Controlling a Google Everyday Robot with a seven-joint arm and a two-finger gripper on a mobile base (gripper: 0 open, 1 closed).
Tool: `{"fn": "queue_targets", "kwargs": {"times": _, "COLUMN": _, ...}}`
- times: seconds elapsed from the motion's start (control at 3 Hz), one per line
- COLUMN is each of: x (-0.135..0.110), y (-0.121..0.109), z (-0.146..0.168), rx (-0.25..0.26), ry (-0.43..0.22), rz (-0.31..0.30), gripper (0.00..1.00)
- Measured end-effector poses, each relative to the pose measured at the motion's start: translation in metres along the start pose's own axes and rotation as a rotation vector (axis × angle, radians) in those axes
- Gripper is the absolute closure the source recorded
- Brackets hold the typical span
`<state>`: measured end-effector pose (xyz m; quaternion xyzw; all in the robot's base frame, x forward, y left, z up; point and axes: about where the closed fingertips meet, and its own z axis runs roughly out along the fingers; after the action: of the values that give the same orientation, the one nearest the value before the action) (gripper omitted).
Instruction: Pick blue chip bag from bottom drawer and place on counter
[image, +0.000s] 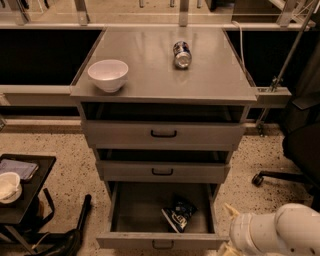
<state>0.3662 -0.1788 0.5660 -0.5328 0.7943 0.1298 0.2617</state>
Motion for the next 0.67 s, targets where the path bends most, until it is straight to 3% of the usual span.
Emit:
{"fn": "queue_targets", "kwargs": {"times": 0.33, "x": -0.049, "y": -0.049, "z": 0.003, "rx": 0.112, "ry": -0.255, "rz": -0.052, "gripper": 0.00}}
{"fn": "queue_targets", "kwargs": {"times": 0.67, "x": -0.091, "y": -0.072, "z": 0.015, "rx": 0.194, "ry": -0.408, "rz": -0.176, "gripper": 0.00}}
